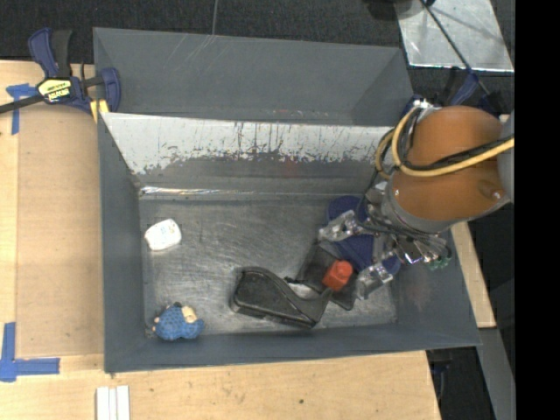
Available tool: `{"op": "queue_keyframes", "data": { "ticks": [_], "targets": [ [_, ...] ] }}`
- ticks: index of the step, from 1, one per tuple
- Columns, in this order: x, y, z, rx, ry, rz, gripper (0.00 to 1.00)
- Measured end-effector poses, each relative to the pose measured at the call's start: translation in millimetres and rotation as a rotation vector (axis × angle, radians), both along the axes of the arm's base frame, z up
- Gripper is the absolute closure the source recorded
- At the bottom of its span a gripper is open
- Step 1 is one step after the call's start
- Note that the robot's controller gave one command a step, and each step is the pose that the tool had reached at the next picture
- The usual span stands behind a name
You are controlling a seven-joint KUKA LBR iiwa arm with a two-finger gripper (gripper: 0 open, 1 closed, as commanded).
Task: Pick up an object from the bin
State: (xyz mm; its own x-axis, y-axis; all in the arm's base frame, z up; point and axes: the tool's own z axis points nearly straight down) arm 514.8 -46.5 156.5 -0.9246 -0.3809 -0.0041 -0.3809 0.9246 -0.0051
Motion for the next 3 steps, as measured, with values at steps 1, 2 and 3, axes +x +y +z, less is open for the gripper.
{"op": "queue_keyframes", "data": {
  "ticks": [1, 2, 3],
  "targets": [
    [6.1, -17.3, -81.1, 0.004, 0.000, -0.130, 0.00],
    [10.3, -16.2, -77.4, 0.006, -0.015, -0.129, 1.00],
    [14.7, -5.2, 131.0, 0.003, -0.007, -0.135, 1.00]
  ]
}}
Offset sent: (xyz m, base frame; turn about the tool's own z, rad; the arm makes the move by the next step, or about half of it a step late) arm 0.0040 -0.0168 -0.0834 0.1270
